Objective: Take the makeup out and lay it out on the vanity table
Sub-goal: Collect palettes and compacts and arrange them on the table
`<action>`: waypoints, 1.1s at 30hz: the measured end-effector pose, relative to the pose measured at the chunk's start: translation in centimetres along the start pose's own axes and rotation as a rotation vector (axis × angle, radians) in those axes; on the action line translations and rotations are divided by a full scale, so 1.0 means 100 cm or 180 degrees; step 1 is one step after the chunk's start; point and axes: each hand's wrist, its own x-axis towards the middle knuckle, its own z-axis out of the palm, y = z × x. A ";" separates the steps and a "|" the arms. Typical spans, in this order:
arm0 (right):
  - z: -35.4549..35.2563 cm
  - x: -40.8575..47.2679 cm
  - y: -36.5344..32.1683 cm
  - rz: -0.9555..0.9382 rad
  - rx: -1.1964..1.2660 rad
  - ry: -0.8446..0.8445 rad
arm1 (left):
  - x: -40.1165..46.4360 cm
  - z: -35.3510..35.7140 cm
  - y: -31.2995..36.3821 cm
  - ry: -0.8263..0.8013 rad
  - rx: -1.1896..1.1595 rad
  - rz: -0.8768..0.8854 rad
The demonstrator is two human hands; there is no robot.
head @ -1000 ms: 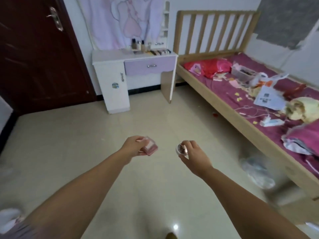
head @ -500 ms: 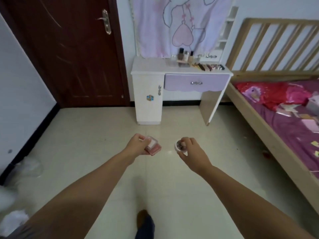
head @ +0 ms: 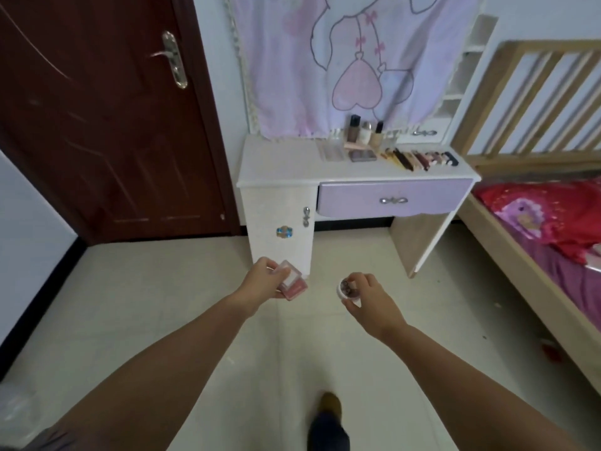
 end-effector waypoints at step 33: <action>0.016 0.738 0.068 0.0608 0.0228 -0.0141 | 0.721 0.002 0.204 -0.0315 0.0771 -0.0365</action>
